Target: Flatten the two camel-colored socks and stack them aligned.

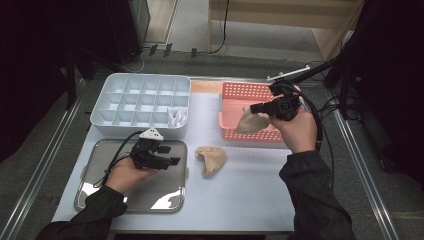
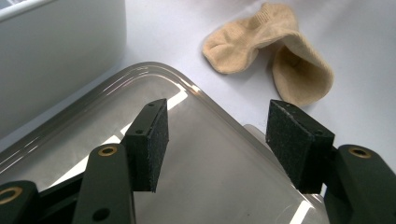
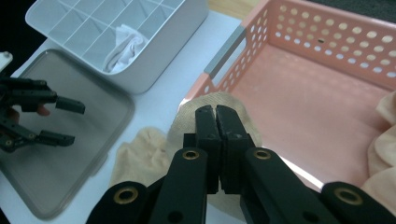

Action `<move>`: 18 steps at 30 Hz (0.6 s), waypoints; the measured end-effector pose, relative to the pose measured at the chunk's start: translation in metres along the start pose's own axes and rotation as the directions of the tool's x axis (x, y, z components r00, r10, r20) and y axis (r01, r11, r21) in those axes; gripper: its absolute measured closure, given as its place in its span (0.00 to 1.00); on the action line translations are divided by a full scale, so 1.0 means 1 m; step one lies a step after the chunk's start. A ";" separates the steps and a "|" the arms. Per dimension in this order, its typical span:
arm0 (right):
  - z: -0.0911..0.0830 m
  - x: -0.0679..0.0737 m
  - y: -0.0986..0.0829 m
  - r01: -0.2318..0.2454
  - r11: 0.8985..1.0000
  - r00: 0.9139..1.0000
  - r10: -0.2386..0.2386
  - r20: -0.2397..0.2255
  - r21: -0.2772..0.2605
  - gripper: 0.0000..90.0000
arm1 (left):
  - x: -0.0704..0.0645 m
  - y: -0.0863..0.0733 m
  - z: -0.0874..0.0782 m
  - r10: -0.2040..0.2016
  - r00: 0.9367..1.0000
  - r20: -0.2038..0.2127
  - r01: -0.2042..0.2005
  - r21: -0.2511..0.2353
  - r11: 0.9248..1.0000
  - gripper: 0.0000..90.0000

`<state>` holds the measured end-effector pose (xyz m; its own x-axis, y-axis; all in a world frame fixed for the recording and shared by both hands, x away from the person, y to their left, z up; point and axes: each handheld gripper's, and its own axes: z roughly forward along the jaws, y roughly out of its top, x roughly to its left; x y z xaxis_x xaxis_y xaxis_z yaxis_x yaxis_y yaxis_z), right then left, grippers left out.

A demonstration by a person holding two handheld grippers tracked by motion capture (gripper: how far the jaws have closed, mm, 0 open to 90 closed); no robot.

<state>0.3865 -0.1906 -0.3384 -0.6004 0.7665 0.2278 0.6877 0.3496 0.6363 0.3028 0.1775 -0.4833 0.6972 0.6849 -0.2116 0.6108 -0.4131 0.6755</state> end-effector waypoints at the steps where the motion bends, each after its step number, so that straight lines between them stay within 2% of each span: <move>1: 0.000 0.001 -0.003 0.004 1.000 1.000 -0.004 -0.002 -0.001 1.00 | 0.000 0.001 0.000 0.003 1.000 0.000 -0.003 0.001 1.000 0.45; 5: -0.002 0.005 -0.016 0.008 1.000 1.000 -0.008 -0.004 0.002 1.00 | -0.002 0.003 0.002 0.015 1.000 0.006 -0.015 0.003 1.000 0.45; 11: -0.004 0.004 -0.033 -0.008 1.000 1.000 0.008 -0.006 0.008 1.00 | -0.004 0.006 0.006 0.031 0.999 0.012 -0.031 0.007 0.999 0.45; 18: -0.009 -0.005 -0.056 -0.040 0.999 0.999 0.039 0.018 0.008 1.00 | -0.005 0.009 0.009 0.031 0.999 0.022 -0.031 0.004 1.000 0.45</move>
<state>0.3467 -0.2189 -0.3686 -0.5655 0.7893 0.2394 0.7141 0.3232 0.6210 0.3081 0.1652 -0.4821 0.7237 0.6588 -0.2058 0.5905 -0.4365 0.6788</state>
